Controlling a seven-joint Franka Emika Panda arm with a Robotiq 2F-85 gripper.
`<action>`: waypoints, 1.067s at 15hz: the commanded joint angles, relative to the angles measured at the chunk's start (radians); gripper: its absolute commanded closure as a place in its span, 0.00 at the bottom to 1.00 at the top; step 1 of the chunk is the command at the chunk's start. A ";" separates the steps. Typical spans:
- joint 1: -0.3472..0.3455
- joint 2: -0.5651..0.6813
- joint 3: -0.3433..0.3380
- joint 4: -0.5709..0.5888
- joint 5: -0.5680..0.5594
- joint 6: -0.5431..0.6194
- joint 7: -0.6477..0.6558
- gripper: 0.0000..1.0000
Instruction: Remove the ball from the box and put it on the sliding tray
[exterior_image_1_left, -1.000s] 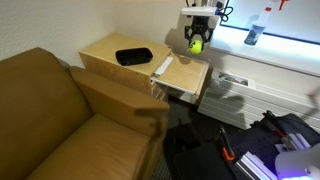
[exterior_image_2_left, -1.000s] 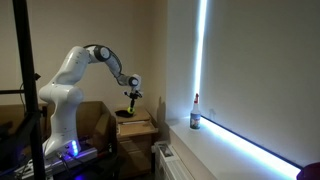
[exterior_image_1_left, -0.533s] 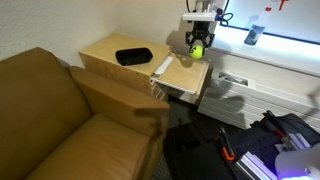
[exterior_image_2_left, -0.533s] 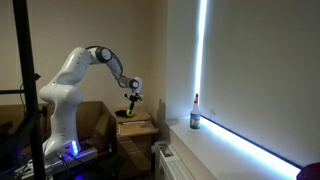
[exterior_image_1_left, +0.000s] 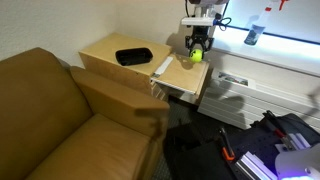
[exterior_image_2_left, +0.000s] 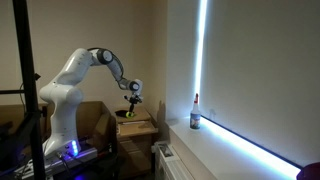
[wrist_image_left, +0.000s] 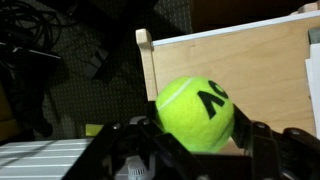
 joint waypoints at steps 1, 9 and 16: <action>0.000 0.058 -0.005 0.047 -0.025 -0.033 0.038 0.56; -0.003 0.183 0.043 0.141 -0.052 -0.153 0.023 0.56; 0.059 0.105 -0.011 0.022 -0.087 0.041 0.161 0.56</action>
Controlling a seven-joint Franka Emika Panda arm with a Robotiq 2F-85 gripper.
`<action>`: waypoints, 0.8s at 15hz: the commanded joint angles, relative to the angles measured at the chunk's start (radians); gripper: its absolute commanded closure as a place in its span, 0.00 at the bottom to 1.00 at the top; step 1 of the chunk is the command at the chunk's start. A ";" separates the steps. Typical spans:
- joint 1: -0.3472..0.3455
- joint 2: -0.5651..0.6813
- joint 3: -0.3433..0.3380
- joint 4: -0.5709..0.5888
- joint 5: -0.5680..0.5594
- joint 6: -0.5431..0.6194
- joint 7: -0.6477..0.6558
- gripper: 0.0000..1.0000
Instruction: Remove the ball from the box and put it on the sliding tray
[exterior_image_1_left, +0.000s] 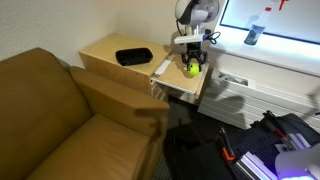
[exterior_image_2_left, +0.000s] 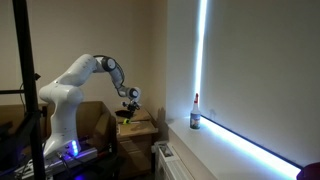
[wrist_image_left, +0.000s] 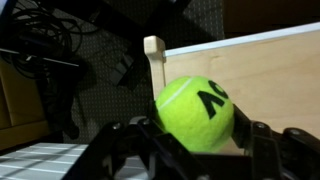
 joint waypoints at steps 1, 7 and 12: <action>0.043 -0.114 -0.037 -0.138 -0.028 0.184 0.103 0.56; 0.039 -0.201 -0.050 -0.231 -0.049 0.294 0.228 0.56; -0.016 -0.157 -0.028 -0.178 0.002 0.197 0.177 0.31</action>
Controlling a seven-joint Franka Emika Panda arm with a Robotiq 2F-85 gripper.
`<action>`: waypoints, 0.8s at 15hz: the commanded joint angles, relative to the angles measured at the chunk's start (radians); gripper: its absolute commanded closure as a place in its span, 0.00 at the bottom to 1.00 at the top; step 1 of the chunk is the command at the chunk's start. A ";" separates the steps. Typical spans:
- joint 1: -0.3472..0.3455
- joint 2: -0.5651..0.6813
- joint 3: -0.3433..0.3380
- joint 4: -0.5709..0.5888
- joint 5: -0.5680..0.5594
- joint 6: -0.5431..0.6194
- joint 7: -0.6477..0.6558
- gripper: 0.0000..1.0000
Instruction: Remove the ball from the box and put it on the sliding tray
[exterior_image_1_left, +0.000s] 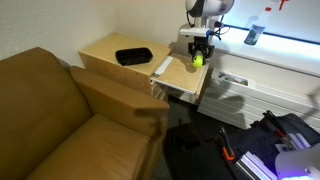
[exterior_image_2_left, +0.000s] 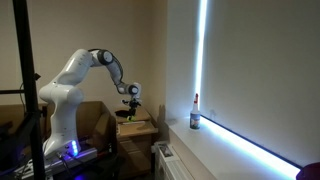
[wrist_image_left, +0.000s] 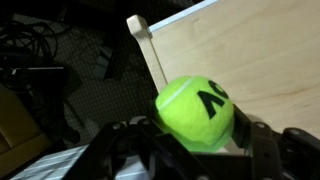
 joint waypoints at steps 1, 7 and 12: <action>-0.011 0.001 0.007 0.002 -0.008 0.001 0.004 0.31; -0.020 0.063 0.005 0.086 0.011 -0.113 0.045 0.56; -0.086 0.217 0.023 0.273 0.044 -0.328 -0.016 0.56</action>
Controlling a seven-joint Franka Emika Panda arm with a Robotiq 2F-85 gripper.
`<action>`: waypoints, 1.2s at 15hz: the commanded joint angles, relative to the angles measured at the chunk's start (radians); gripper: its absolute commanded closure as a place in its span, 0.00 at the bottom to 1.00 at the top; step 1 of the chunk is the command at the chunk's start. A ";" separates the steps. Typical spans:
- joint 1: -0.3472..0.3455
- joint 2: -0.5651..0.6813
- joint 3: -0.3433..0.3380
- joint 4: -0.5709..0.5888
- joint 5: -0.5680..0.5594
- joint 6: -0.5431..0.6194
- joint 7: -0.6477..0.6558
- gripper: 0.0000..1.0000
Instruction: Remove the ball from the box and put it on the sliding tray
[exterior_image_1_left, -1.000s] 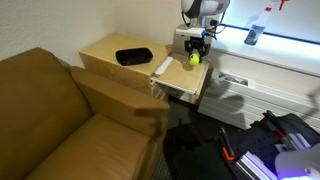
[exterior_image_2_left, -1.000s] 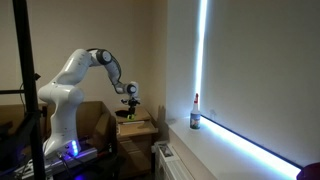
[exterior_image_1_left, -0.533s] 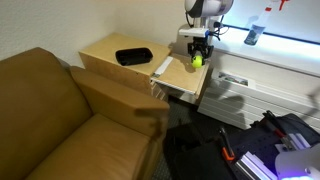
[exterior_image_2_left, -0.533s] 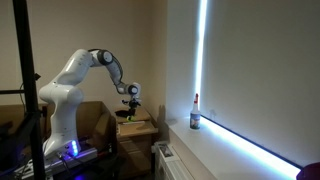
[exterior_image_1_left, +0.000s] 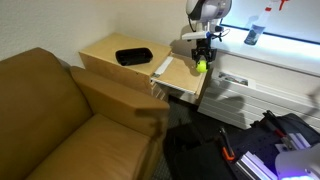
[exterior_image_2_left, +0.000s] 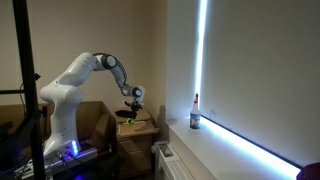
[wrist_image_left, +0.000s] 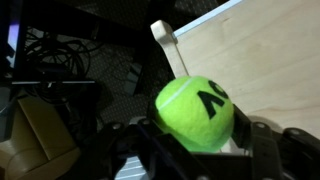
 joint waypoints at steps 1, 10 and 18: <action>-0.057 0.132 0.030 0.176 0.036 -0.158 -0.066 0.56; 0.001 0.274 0.013 0.383 0.005 -0.294 -0.032 0.56; 0.015 0.279 0.006 0.362 0.008 -0.253 0.019 0.56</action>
